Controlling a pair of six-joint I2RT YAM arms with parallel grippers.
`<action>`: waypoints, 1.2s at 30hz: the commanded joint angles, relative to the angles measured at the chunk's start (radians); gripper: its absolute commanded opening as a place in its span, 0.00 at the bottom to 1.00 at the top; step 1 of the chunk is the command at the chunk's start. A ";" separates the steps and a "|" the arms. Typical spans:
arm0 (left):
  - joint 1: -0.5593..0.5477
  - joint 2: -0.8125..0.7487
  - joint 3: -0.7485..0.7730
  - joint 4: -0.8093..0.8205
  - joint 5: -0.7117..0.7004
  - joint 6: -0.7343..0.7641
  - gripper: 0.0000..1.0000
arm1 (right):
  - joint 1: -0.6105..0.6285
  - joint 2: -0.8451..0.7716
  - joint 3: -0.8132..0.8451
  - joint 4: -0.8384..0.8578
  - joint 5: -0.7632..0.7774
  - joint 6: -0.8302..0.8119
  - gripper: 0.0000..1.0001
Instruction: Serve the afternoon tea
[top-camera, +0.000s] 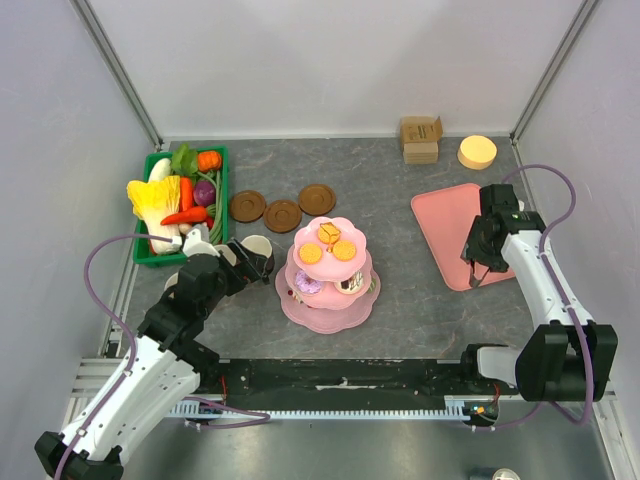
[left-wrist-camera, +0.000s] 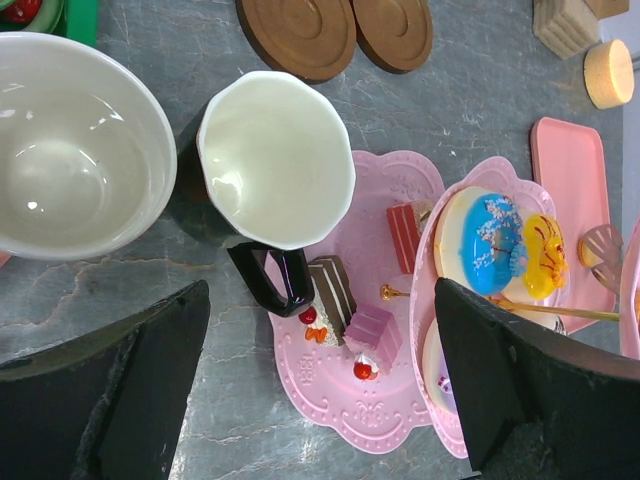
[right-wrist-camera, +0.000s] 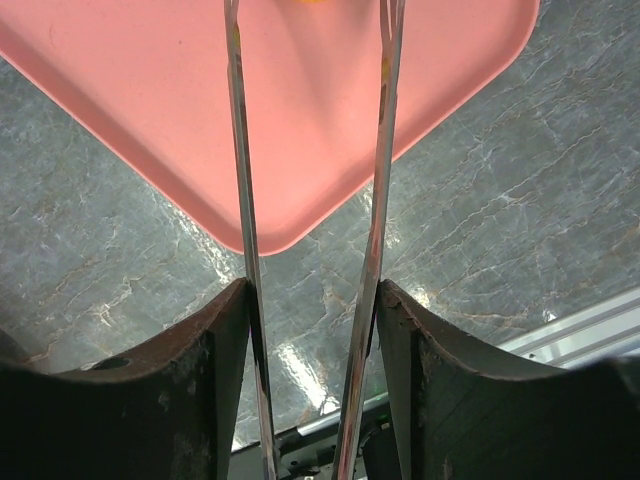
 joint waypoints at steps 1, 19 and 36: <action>0.003 -0.008 -0.007 0.047 -0.026 0.032 0.99 | 0.016 -0.001 0.003 -0.012 -0.013 -0.021 0.59; 0.003 -0.020 -0.010 0.044 -0.037 0.032 0.99 | 0.108 0.069 0.060 -0.062 0.105 0.019 0.52; 0.003 -0.019 -0.004 0.037 -0.040 0.023 0.99 | 0.106 -0.138 0.144 0.042 0.078 -0.028 0.33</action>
